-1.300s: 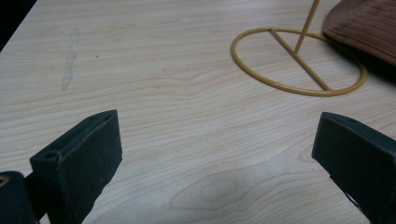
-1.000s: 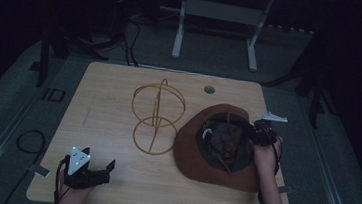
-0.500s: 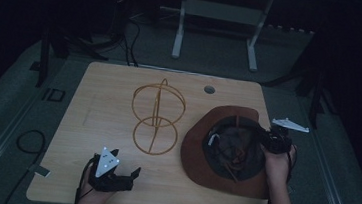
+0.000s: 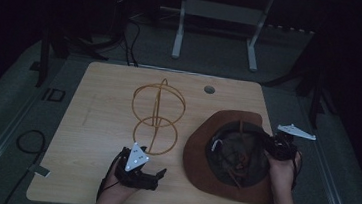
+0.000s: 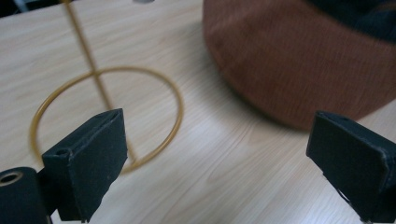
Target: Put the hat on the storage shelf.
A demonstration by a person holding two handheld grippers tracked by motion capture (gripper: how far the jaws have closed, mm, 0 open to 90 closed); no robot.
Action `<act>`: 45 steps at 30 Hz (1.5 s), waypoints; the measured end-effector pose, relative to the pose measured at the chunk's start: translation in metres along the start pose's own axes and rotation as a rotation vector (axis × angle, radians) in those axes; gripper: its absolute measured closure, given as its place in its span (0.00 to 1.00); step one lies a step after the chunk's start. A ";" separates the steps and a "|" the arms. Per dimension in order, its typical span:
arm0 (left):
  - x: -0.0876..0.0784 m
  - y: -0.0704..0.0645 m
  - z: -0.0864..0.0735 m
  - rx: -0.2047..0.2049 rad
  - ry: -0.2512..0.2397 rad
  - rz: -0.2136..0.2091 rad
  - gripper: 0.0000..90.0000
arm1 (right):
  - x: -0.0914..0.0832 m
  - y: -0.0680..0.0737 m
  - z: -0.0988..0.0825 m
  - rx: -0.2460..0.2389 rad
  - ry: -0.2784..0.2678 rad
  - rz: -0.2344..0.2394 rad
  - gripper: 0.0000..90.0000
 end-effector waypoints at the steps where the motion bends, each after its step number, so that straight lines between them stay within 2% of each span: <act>1: 0.005 -0.004 0.008 0.011 -0.006 -0.013 0.06 | -0.001 0.000 -0.002 -0.005 0.002 0.003 0.94; 6: 0.018 -0.015 0.023 0.031 -0.004 -0.051 0.06 | -0.003 0.000 -0.004 -0.003 0.002 0.009 0.93; 14: 0.046 -0.040 0.058 0.108 0.000 -0.127 0.06 | -0.006 0.001 -0.005 -0.003 -0.003 0.012 0.93; 17: 0.053 -0.046 0.067 0.118 0.006 -0.146 0.06 | -0.006 0.001 -0.005 -0.003 -0.002 0.011 0.93; 19: 0.064 -0.052 0.079 0.110 0.004 -0.171 0.06 | -0.007 0.002 -0.006 -0.004 -0.003 0.013 0.93; 22: 0.075 -0.057 0.089 0.125 0.004 -0.176 0.06 | -0.008 0.003 -0.006 -0.003 0.000 0.019 0.93; 28: 0.097 -0.065 0.108 0.145 0.035 -0.171 0.07 | -0.010 0.004 -0.006 -0.015 0.004 0.019 0.93; 32: 0.110 -0.069 0.119 0.153 0.065 -0.152 0.08 | -0.011 0.005 -0.005 -0.015 0.004 0.016 0.93; 35: 0.122 -0.073 0.127 0.178 0.083 -0.125 0.08 | -0.011 0.005 -0.005 -0.017 0.008 0.017 0.93; 37: 0.129 -0.073 0.129 0.170 0.094 -0.127 0.08 | -0.012 0.005 -0.005 -0.020 0.008 0.019 0.93; 42: 0.149 -0.071 0.133 0.182 0.139 -0.064 0.08 | -0.014 0.008 -0.002 -0.029 0.008 0.025 0.93; 45: 0.156 -0.070 0.132 0.174 0.150 -0.021 0.15 | -0.016 0.010 -0.001 -0.030 0.003 0.030 0.93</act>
Point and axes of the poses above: each handheld gripper's, and its own axes: x roughly forward along the jaws, z roughly out of its top, y roughly to its left, the point moved 1 cm from there along x, roughly forward along the jaws, and after that the axes turned 4 degrees about -y, right-handed, at the moved point
